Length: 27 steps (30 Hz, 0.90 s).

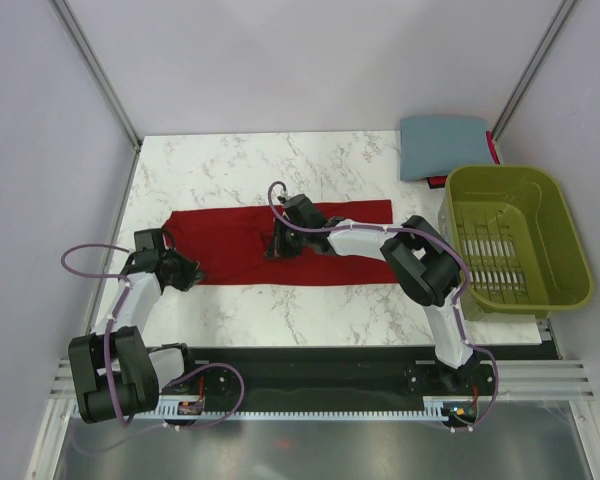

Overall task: Fold and stack the t-shirts
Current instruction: Fold the tshirt

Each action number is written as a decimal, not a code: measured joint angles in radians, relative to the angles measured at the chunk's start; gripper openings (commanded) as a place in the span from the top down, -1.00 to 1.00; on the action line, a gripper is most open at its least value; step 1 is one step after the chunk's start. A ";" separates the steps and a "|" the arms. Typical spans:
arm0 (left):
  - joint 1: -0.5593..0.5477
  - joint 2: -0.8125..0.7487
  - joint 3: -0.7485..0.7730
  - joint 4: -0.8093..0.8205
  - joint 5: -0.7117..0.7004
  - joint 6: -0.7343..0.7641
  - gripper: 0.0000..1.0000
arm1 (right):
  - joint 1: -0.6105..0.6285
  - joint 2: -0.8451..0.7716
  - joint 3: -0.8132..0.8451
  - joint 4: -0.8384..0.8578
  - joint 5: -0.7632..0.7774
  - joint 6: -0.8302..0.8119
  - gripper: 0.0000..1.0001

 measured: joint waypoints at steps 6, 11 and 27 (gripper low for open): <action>0.000 0.008 0.003 0.001 -0.003 -0.014 0.95 | 0.000 0.000 0.012 -0.011 0.000 0.000 1.00; 0.000 0.031 0.021 0.001 -0.004 -0.031 0.95 | -0.002 0.000 0.043 -0.015 -0.013 0.002 1.00; 0.000 0.062 0.035 0.009 -0.005 -0.048 0.95 | -0.005 0.000 0.051 -0.051 0.024 -0.067 0.35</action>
